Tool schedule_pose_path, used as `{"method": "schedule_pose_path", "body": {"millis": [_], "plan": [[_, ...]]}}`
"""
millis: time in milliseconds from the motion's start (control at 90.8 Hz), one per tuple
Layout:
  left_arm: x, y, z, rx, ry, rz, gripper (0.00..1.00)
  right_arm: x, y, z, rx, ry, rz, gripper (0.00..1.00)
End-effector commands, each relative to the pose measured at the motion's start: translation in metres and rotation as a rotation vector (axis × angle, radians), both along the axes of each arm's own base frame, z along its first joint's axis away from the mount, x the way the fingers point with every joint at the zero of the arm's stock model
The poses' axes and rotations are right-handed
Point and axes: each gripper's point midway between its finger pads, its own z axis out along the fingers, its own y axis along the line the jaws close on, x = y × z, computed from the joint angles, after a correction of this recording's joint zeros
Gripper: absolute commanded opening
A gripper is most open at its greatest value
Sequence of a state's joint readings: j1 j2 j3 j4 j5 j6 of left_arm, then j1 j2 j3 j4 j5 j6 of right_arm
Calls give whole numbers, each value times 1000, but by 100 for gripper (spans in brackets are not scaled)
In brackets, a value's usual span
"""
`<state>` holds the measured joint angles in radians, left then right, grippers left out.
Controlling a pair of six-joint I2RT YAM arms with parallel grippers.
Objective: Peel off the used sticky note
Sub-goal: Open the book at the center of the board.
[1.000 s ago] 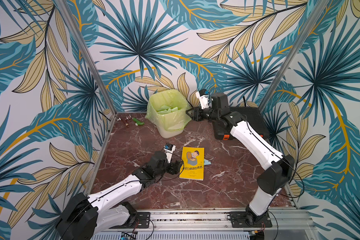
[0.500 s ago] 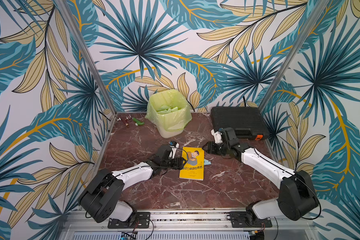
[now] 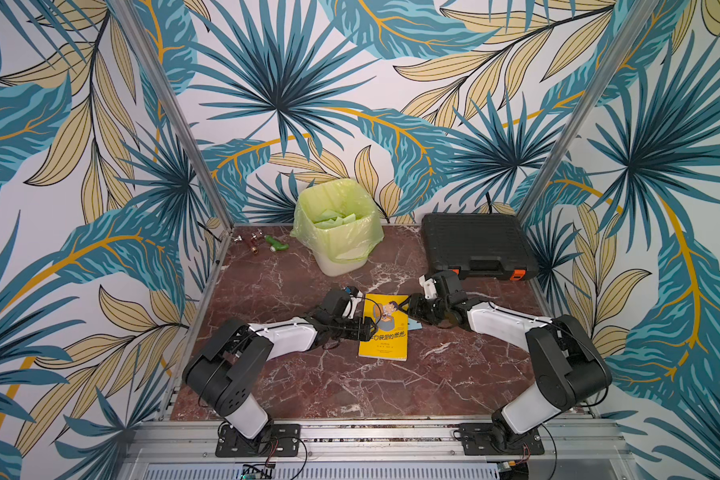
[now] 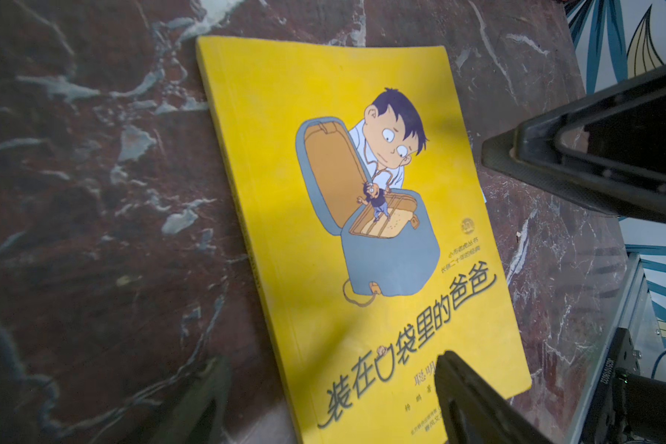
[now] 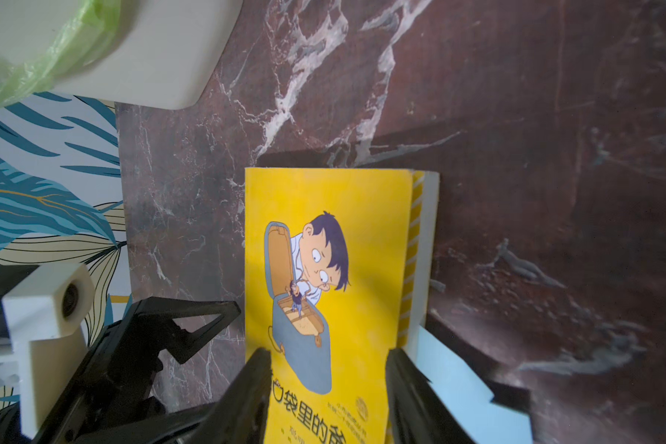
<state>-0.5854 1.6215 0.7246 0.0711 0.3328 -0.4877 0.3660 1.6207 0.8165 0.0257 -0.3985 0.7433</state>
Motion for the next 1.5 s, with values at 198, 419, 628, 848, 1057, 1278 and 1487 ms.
{"method": "schedule_pose_path", "body": {"millis": [198,419,628,848,1057,1278,1487], "plan": [[9,-3,5,-7,-14,6,88,-10,-3,-26,6,77,-46,56],[9,-3,3,-1,-8,4,88,-8,3,-31,30,80,-41,57],[9,-3,3,2,-8,4,88,-7,5,-37,32,89,-40,57],[9,-3,0,4,-6,5,89,-9,10,-38,35,92,-30,57],[9,-4,-4,2,4,3,89,-7,23,-24,85,51,3,54],[10,-5,-6,-1,8,3,89,-4,34,-15,153,24,31,53],[10,-6,-8,-2,11,1,89,-3,47,-10,246,14,59,52]]}}
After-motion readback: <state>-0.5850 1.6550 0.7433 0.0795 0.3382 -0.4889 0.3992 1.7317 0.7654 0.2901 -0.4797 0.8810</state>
